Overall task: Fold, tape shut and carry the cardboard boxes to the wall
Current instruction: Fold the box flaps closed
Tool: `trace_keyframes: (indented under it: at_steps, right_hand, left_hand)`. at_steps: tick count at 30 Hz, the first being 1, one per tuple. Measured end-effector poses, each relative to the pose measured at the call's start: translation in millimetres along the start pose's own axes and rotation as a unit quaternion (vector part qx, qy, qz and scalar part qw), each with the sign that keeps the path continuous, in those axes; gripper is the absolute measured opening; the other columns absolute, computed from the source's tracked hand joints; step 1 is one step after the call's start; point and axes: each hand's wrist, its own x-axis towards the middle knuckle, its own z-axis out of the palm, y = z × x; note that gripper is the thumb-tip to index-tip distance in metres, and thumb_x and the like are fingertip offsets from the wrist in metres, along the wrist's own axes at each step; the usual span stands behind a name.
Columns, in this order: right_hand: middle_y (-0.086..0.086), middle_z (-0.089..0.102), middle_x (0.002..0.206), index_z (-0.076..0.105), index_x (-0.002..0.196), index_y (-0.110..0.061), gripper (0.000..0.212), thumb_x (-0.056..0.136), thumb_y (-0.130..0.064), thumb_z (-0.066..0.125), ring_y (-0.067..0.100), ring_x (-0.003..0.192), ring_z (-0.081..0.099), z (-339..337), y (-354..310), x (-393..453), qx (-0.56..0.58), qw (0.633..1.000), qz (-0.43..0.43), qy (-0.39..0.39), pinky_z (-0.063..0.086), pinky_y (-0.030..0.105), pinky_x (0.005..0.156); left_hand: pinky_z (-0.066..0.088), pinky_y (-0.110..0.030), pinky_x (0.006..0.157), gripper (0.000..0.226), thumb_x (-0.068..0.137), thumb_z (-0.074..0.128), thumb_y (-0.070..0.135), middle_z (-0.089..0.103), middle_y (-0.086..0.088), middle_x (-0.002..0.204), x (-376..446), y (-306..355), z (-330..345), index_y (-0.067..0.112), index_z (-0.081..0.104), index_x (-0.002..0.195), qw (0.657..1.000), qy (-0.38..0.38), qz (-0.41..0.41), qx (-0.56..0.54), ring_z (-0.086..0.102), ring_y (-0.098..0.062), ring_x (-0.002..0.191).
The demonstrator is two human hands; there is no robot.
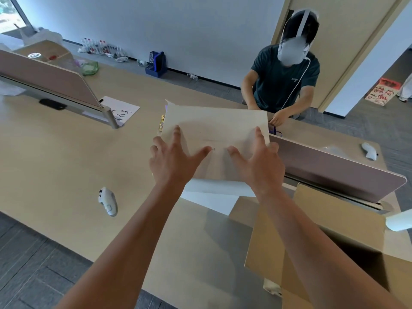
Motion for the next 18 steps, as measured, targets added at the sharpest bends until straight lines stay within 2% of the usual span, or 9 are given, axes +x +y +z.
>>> trace_keyframes:
  at_steps: [5, 10, 18]
  right_hand:
    - [0.013, 0.048, 0.129, 0.024, 0.164, -0.033, 0.102, 0.083, -0.085, 0.056, 0.035, 0.110, 0.063, -9, 21, -22, 0.008, 1.000, -0.006, 0.017, 0.053, 0.041, 0.082]
    - [0.011, 0.052, 0.129, 0.029, 0.162, -0.032, 0.106, 0.077, -0.085, 0.063, 0.030, 0.109, 0.064, -33, 58, -48, 0.034, 0.999, 0.014, 0.027, 0.046, 0.034, 0.078]
    - [0.009, 0.056, 0.132, 0.034, 0.160, -0.034, 0.104, 0.076, -0.088, 0.063, 0.026, 0.115, 0.061, -99, 167, -106, 0.043, 0.995, 0.059, 0.060, 0.041, 0.031, 0.080]
  left_hand:
    - [0.046, -0.045, 0.092, 0.109, 0.070, 0.054, 0.094, 0.041, -0.014, 0.136, -40, 5, 3, 0.040, 0.025, 0.160, 1.000, 0.001, 0.000, -0.021, 0.046, -0.038, 0.125]
    - [0.048, -0.047, 0.095, 0.109, 0.068, 0.055, 0.094, 0.040, -0.016, 0.140, -94, 21, 10, 0.042, 0.025, 0.159, 0.999, -0.012, -0.004, -0.030, 0.045, -0.040, 0.130]
    - [0.046, -0.047, 0.097, 0.103, 0.071, 0.062, 0.089, 0.040, -0.011, 0.136, -198, 95, 29, 0.043, 0.030, 0.158, 0.999, -0.034, 0.034, -0.018, 0.046, -0.036, 0.125]
